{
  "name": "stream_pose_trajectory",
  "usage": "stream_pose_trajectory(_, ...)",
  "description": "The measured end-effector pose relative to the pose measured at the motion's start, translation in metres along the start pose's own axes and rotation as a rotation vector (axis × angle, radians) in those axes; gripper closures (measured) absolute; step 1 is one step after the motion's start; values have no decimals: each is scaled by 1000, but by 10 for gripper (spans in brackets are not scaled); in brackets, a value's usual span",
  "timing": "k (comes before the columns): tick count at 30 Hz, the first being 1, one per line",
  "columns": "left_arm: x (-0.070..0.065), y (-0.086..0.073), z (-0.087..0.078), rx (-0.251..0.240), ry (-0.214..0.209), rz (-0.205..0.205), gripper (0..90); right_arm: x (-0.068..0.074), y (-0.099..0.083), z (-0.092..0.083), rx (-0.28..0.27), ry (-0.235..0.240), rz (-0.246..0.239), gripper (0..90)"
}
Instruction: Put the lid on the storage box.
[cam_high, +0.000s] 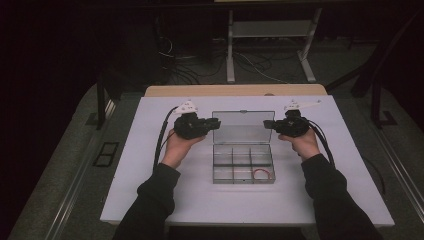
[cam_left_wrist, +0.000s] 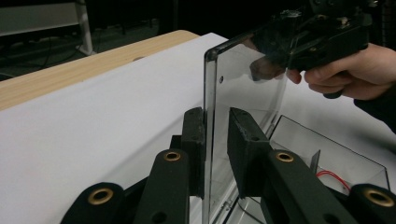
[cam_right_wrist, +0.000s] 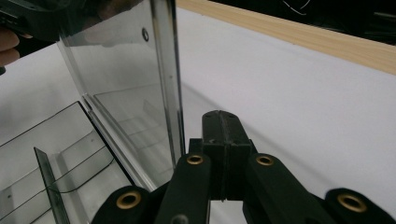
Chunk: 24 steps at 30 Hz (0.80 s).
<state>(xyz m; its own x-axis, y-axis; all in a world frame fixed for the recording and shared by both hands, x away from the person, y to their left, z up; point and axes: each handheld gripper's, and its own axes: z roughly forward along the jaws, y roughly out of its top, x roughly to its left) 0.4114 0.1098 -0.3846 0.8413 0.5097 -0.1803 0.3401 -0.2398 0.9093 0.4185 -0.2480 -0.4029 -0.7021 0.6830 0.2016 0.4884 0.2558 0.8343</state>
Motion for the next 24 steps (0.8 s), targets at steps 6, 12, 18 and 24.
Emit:
stream_pose_trajectory(6, -3, -2, -3, -9, -6, 4, 771, 0, 1, -7, 0, -15, -15, 893)
stream_pose_trajectory(12, -6, -2, -5, -8, -12, 5, 765, 2, -2, -27, -10, -23, -21, 892)
stream_pose_trajectory(18, -13, -3, -9, -3, -9, 11, 750, 14, -14, -45, 1, -6, -44, 892)
stream_pose_trajectory(24, -18, -4, -11, 1, -13, 11, 735, 23, -23, -57, 1, 36, -47, 892)
